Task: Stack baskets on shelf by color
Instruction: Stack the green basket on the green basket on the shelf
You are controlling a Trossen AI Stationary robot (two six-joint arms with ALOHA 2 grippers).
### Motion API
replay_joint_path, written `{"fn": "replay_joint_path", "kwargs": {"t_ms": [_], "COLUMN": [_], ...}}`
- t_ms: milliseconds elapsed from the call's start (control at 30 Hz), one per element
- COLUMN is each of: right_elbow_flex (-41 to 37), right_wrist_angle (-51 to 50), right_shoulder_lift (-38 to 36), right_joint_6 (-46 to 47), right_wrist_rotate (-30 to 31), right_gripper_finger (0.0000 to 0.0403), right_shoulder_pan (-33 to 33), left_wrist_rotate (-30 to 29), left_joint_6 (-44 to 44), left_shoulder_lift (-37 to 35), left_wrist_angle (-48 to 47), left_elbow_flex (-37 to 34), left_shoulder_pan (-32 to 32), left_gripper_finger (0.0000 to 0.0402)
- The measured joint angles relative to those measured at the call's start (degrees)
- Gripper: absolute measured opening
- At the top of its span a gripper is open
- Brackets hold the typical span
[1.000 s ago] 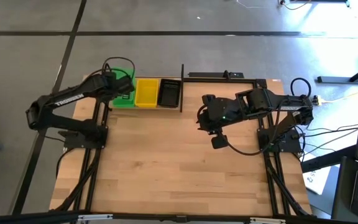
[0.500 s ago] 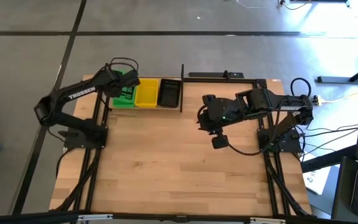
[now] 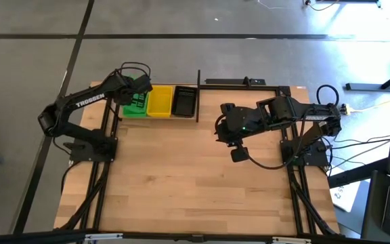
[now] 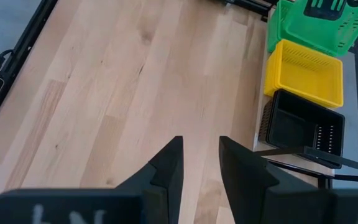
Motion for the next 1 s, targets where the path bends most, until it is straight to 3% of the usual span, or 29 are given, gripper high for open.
{"fn": "replay_joint_path", "kwargs": {"t_ms": [267,467,667,1000], "right_elbow_flex": [0.00,0.00,0.00,0.00], "right_wrist_angle": [0.04,0.01,0.00,0.66], "right_shoulder_lift": [0.00,-0.03,-0.13,-0.17], "right_joint_6": [0.00,-0.17,-0.15,0.00], "right_wrist_rotate": [0.92,6.89,7.77,9.46], "right_gripper_finger": [0.0100,0.0100,0.0100,0.0100], "right_shoulder_pan": [0.00,-0.04,-0.07,-0.07], "left_wrist_rotate": [0.34,0.48,1.47,3.04], "left_joint_6": [-0.11,-0.08,4.10,10.47], "left_shoulder_lift": [-0.06,-3.24,-7.50,-7.63], "left_wrist_angle": [0.52,0.34,0.87,4.15], "left_elbow_flex": [0.00,0.00,0.00,0.02], "left_shoulder_pan": [-0.01,-0.01,-0.21,-0.13], "left_gripper_finger": [0.0053,0.0051,0.0053,0.0005]}}
